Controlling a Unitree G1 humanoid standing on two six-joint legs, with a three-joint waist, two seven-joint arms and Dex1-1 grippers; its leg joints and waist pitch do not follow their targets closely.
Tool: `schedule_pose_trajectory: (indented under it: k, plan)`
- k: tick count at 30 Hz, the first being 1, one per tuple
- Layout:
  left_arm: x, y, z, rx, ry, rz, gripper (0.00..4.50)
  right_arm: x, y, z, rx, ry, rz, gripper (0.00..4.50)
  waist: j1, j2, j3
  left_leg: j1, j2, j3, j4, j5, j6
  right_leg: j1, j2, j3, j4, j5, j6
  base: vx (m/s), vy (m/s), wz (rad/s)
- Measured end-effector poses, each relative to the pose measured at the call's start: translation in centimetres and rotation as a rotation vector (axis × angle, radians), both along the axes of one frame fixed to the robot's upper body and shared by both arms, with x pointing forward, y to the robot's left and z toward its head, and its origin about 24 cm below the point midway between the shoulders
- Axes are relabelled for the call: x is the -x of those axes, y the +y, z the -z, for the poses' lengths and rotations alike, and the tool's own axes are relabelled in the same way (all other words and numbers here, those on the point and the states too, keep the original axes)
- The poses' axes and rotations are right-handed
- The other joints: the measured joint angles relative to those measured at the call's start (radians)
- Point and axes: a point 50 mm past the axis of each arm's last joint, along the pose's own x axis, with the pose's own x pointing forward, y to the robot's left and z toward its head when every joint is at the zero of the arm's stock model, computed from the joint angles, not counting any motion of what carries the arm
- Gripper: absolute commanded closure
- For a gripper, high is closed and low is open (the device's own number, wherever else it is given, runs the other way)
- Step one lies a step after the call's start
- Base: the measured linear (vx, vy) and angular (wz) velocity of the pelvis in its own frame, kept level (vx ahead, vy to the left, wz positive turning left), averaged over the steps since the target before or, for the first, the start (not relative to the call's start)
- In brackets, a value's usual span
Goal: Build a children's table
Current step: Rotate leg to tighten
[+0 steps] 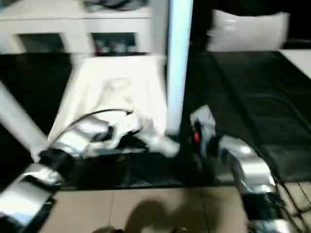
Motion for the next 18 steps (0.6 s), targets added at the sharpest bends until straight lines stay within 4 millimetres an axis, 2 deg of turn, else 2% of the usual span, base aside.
schedule_pose_trajectory:
  k: [2,4,7,9,12,15,18]
  plan:
    - [-0.2,-0.7,0.0,0.009,-0.01,-0.047,4.5,-0.4,0.4,-0.1,0.01,-0.002,0.087,2.52,-0.002,0.001,-0.001,0.0,0.0,0.0,-0.002,0.0,0.0,0.0,0.0,0.0,-0.001,0.0,0.0,0.0,0.0,0.0]
    - [-0.2,-1.0,0.0,0.015,-0.015,-0.062,4.5,-0.5,0.4,-0.2,0.02,-0.019,0.112,1.97,-0.002,0.002,-0.001,-0.002,0.0,0.0,-0.003,0.0,0.0,-0.001,0.0,-0.001,-0.002,-0.001,0.001,0.0,0.0,0.0]
    - [-0.2,-1.2,-0.1,0.019,-0.014,-0.059,4.5,-0.3,0.4,0.0,0.014,-0.039,0.114,1.78,0.001,0.002,-0.001,-0.002,0.0,0.0,-0.003,-0.001,0.001,-0.001,0.0,-0.001,-0.002,-0.002,0.002,0.0,0.0,0.0]
    - [-0.2,-1.2,-0.1,0.018,-0.015,-0.056,4.5,-0.3,0.4,0.1,0.013,-0.046,0.113,1.49,0.001,0.002,-0.001,-0.003,0.0,0.0,-0.003,-0.001,0.001,-0.001,0.0,-0.001,-0.002,-0.001,0.002,0.0,0.0,0.0]
    - [0.0,-1.0,-0.2,0.012,-0.027,-0.019,4.5,0.4,-0.1,0.0,-0.012,-0.049,0.069,1.34,0.005,0.006,0.001,-0.003,0.0,0.0,-0.004,-0.001,0.001,-0.001,0.0,0.0,-0.002,-0.001,0.002,0.0,0.0,0.0]
    - [0.1,-0.8,-0.2,0.01,-0.033,0.005,4.5,0.6,-0.6,-0.1,-0.005,-0.049,0.033,1.01,0.01,0.006,0.001,-0.003,0.0,0.0,-0.004,-0.001,0.001,-0.001,0.0,-0.001,-0.002,-0.001,0.002,0.0,0.0,0.0]
    - [0.7,0.2,-0.1,0.01,-0.039,0.096,4.5,1.7,-2.0,0.0,0.032,-0.04,-0.132,0.73,0.02,0.007,0.001,-0.003,0.0,0.0,-0.004,-0.001,0.001,-0.001,0.0,0.0,-0.002,-0.002,0.002,0.0,0.0,0.0]
